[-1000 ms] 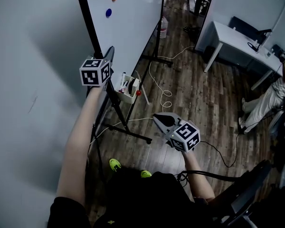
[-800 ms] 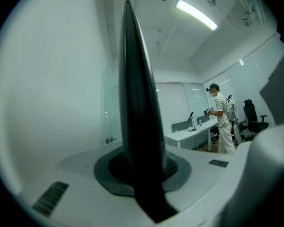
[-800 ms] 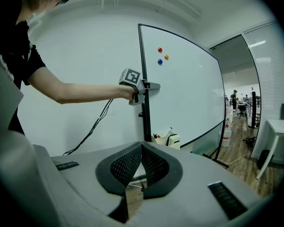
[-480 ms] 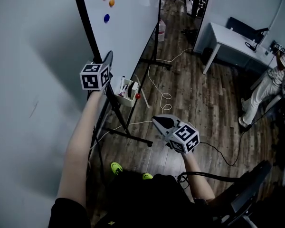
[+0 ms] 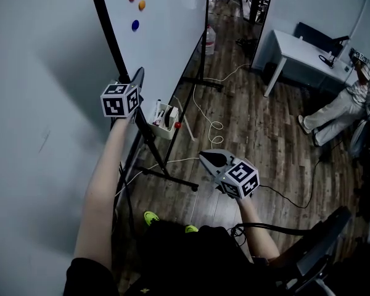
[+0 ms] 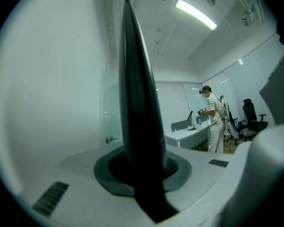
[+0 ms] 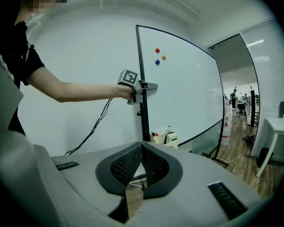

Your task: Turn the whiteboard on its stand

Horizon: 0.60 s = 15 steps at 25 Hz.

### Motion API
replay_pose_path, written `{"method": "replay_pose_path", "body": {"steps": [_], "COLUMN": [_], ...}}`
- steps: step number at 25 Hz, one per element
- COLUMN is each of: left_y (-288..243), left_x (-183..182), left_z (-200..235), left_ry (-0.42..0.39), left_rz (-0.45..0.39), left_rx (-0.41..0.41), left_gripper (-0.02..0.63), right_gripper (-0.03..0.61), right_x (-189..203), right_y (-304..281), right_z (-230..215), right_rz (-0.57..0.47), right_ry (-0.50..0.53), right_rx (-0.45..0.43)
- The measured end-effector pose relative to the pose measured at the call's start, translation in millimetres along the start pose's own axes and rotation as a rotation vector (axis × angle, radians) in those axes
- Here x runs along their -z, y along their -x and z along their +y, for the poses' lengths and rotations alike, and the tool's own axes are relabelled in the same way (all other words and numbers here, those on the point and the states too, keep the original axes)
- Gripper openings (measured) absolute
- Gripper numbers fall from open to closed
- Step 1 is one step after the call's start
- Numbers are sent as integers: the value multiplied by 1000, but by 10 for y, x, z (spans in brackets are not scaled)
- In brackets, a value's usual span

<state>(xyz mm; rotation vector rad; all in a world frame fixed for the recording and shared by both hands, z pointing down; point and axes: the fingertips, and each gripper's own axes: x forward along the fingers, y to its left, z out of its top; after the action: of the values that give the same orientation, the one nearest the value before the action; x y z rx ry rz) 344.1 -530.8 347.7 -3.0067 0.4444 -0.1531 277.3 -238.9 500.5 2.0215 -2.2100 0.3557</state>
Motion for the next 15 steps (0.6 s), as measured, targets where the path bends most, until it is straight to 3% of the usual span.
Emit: {"method": "replay_pose_path", "body": {"steps": [7, 10, 15], "left_y": [3, 12, 231], "left_x": [50, 78, 173], "left_z": [27, 31, 79], "left_ry": [-11, 27, 16], "left_rz": [27, 26, -22], "left_rx": [-8, -7, -40], "left_gripper": [74, 74, 114], "right_gripper": [26, 26, 26], "right_x": [-29, -58, 8], "right_y": [-74, -95, -104], "right_z": [37, 38, 83], "right_rz": [2, -3, -2], "right_ry": [7, 11, 1], "right_rx": [-37, -50, -67]}}
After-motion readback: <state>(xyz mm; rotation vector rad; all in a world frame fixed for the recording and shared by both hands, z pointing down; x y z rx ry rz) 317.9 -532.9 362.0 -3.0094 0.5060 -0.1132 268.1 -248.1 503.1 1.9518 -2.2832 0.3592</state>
